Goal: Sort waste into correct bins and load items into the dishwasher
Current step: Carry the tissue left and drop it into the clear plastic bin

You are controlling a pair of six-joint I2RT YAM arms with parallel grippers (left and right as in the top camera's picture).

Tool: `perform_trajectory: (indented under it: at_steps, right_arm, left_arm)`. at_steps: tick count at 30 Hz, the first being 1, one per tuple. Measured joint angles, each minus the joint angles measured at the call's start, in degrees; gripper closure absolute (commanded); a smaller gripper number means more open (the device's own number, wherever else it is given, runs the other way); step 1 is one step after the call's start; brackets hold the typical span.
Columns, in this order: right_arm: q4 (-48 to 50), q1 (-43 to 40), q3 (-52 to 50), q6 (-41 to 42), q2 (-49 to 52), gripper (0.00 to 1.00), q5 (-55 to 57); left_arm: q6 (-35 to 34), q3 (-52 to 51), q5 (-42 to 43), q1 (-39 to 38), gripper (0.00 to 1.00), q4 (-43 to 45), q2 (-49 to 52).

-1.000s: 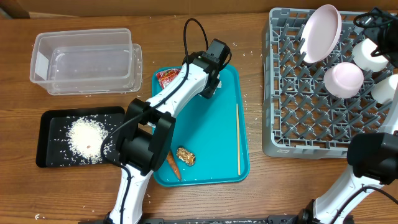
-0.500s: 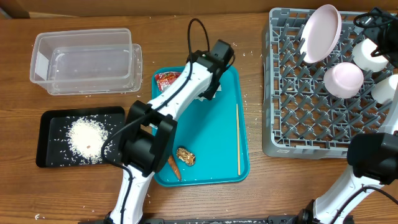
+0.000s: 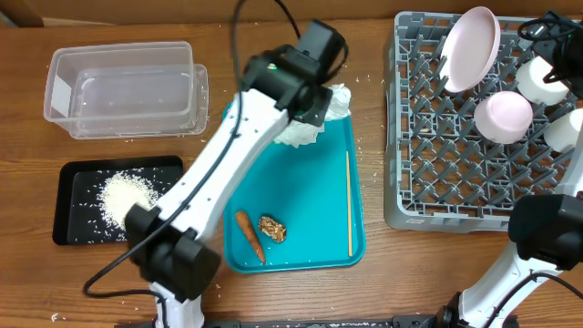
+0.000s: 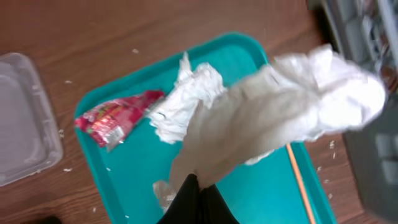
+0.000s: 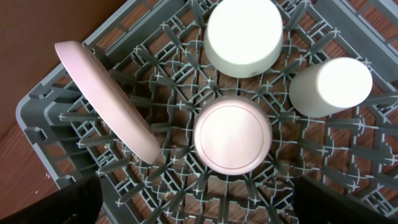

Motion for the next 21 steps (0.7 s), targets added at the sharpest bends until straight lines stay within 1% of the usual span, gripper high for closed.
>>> perform_trajectory:
  at_steps: [3, 6, 10, 14, 19, 20, 21]
  right_arm:
    - [0.0, 0.0, 0.0, 0.0, 0.0, 0.0, 0.02]
    - [-0.02, 0.0, 0.0, 0.0, 0.0, 0.0, 0.02]
    - [-0.02, 0.0, 0.0, 0.0, 0.0, 0.0, 0.0]
    - [0.02, 0.0, 0.0, 0.0, 0.0, 0.0, 0.0]
    - [0.02, 0.0, 0.0, 0.0, 0.0, 0.0, 0.0]
    - [-0.02, 0.0, 0.0, 0.0, 0.0, 0.0, 0.02]
    - [-0.02, 0.0, 0.0, 0.02, 0.0, 0.0, 0.0]
  left_arm:
    - [-3.04, 0.02, -2.8, 2.27, 0.96, 1.49, -1.73]
    - [-6.82, 0.02, -8.22, 6.91, 0.96, 4.92, -1.99]
    - [-9.25, 0.04, -13.46, 14.1, 0.96, 9.33, -1.97]
    - [-12.07, 0.02, -16.0, 22.23, 0.96, 10.84, -1.97]
    - [-15.1, 0.02, -16.33, 31.36, 0.95, 10.84, -1.14]
    - [-15.41, 0.02, -16.02, 32.81, 0.88, 10.84, -0.61]
    - [-15.72, 0.04, -15.67, 33.97, 0.55, 10.86, 0.0]
